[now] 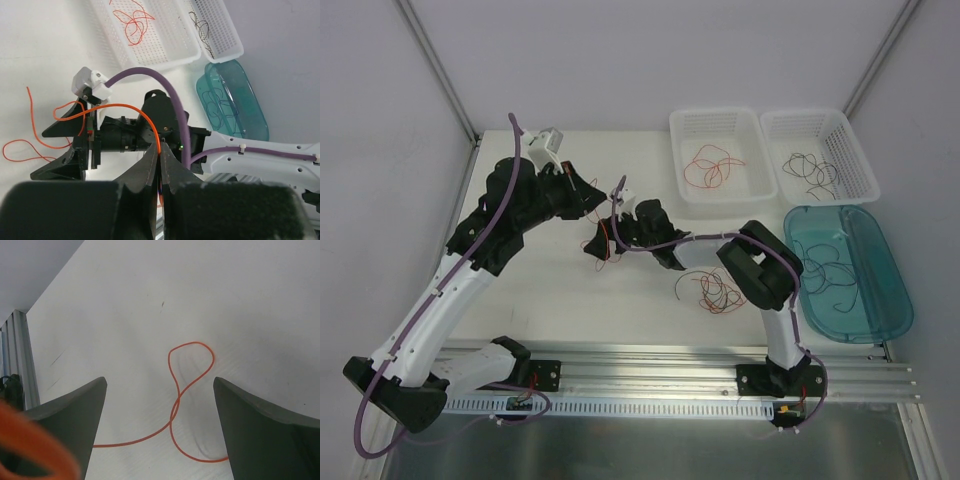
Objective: Untangle the cables
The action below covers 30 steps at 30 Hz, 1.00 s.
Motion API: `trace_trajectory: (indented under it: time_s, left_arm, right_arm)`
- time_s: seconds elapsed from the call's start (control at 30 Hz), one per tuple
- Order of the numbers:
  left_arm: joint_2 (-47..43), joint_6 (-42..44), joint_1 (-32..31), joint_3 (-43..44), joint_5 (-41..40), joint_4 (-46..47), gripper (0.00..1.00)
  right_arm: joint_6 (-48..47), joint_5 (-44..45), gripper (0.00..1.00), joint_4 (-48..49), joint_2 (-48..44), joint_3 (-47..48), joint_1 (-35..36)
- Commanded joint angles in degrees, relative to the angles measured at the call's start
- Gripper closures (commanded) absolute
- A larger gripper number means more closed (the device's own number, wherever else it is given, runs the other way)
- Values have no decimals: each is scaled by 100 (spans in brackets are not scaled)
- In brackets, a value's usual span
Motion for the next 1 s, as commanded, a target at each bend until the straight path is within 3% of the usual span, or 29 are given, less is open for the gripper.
trace_trajectory:
  time_s: [0.0, 0.27, 0.43, 0.53, 0.77, 0.97]
  left_arm:
    - [-132, -98, -62, -67, 123, 194, 100]
    - [-185, -159, -97, -462, 35, 265, 100]
    - [-290, -177, -97, -673, -44, 308, 100]
    - [-395, -168, -98, -813, -114, 317, 100]
    - [-826, -133, -89, -1262, -474, 309, 100]
    - [-1300, -27, -97, -1631, -1167, 309, 100]
  right_arm:
    - [172, -182, 8, 73, 238, 321, 79]
    - [-345, 485, 26, -1236, 168, 382, 386]
    - [-364, 363, 37, -1491, 326, 532, 439]
    - [-407, 415, 50, -1667, 397, 602, 518]
    - [-478, 574, 99, -1641, 134, 216, 527]
    - [-557, 626, 99, -1729, -1017, -582, 272]
